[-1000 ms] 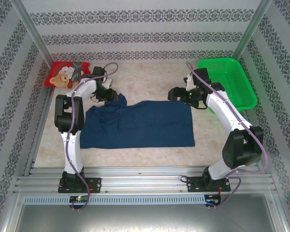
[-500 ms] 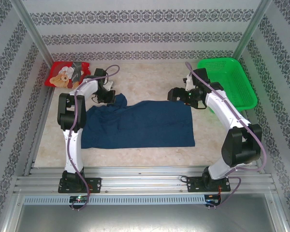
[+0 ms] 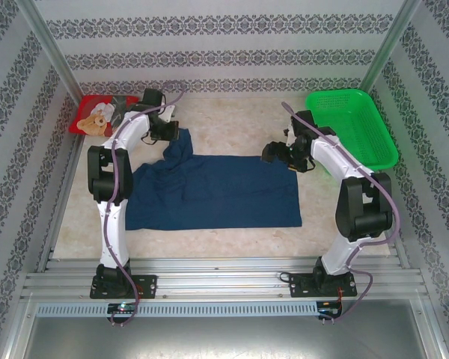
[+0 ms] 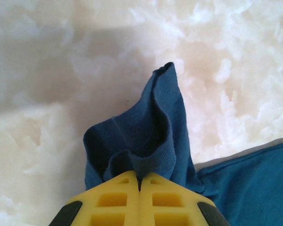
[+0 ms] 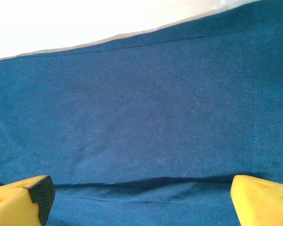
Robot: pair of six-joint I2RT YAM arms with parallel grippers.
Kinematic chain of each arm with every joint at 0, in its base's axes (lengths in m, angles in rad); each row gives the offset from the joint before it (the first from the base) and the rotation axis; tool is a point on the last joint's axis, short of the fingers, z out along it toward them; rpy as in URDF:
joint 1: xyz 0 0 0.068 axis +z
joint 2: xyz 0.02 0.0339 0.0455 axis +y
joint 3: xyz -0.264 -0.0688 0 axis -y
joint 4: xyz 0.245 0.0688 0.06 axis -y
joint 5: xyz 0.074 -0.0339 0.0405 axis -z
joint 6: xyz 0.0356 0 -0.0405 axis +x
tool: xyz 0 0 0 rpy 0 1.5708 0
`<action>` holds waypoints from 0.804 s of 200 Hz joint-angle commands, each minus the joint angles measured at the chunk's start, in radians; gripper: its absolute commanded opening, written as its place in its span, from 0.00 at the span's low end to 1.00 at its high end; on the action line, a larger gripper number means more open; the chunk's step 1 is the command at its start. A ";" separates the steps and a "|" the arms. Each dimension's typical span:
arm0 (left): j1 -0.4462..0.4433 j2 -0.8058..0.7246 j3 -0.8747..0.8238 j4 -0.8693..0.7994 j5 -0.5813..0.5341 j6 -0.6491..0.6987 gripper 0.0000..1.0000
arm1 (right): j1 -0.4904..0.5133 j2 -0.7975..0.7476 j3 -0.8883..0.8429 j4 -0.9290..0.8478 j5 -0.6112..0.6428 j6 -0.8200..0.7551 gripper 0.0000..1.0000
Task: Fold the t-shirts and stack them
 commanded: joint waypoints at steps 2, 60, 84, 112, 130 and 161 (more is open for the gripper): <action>-0.008 -0.044 0.042 -0.005 -0.017 0.038 0.01 | -0.007 0.014 0.032 0.001 0.028 0.020 0.96; -0.056 -0.012 0.131 -0.003 0.089 0.049 0.03 | -0.008 0.012 0.008 0.010 0.035 0.024 0.96; -0.088 0.020 0.142 -0.015 0.128 0.053 0.05 | -0.012 0.008 0.002 0.009 0.035 0.024 0.96; -0.099 0.049 0.129 -0.002 0.125 0.019 0.14 | -0.015 -0.001 -0.004 0.006 0.034 0.020 0.96; -0.099 0.058 0.129 0.021 0.159 -0.014 0.14 | -0.015 -0.006 -0.009 0.004 0.032 0.020 0.96; -0.123 0.070 0.111 0.010 0.204 -0.037 0.13 | -0.018 -0.011 -0.012 0.003 0.032 0.020 0.96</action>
